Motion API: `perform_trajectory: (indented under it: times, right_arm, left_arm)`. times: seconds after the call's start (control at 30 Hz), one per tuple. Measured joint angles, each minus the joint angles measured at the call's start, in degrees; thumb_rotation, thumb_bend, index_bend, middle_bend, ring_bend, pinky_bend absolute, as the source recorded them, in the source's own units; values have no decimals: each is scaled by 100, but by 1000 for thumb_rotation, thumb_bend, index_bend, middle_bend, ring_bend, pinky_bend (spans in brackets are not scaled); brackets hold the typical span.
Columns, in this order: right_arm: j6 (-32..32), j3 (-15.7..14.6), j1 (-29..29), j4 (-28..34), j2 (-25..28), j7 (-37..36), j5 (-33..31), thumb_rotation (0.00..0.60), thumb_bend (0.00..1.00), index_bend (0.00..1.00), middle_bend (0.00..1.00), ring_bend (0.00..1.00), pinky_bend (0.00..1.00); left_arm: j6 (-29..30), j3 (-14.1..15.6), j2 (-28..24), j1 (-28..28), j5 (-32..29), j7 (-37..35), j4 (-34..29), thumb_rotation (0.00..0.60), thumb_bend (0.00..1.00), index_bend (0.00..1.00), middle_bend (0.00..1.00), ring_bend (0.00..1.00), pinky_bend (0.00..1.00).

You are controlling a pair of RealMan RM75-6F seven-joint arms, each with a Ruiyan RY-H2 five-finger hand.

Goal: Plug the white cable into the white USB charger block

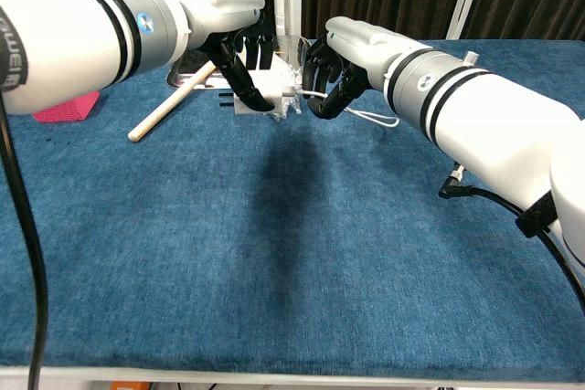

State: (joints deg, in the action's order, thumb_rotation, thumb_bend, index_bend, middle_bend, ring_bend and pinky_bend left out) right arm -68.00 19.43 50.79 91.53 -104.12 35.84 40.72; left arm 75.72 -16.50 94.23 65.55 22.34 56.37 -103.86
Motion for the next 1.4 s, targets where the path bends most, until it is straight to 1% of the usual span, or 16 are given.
perform_trajectory:
  times: [0.33, 0.9, 1.4]
  right_arm:
    - [-4, -1, 24, -31, -53, 4, 44, 600, 361, 533, 459, 248, 0]
    - [-21, -3, 53, -64, -143, 57, 49, 600, 413, 578, 465, 248, 0]
    - [24, 1, 66, -46, -191, 53, 46, 600, 415, 581, 464, 248, 0]
  left_arm:
    - [12, -5, 85, 58, -50, 108, 39, 490, 171, 504, 358, 225, 61]
    - [75, -1, 192, 103, -85, 252, 110, 491, 172, 504, 357, 225, 62]
    - [22, -64, 206, 77, -145, 184, 103, 489, 172, 504, 357, 225, 67]
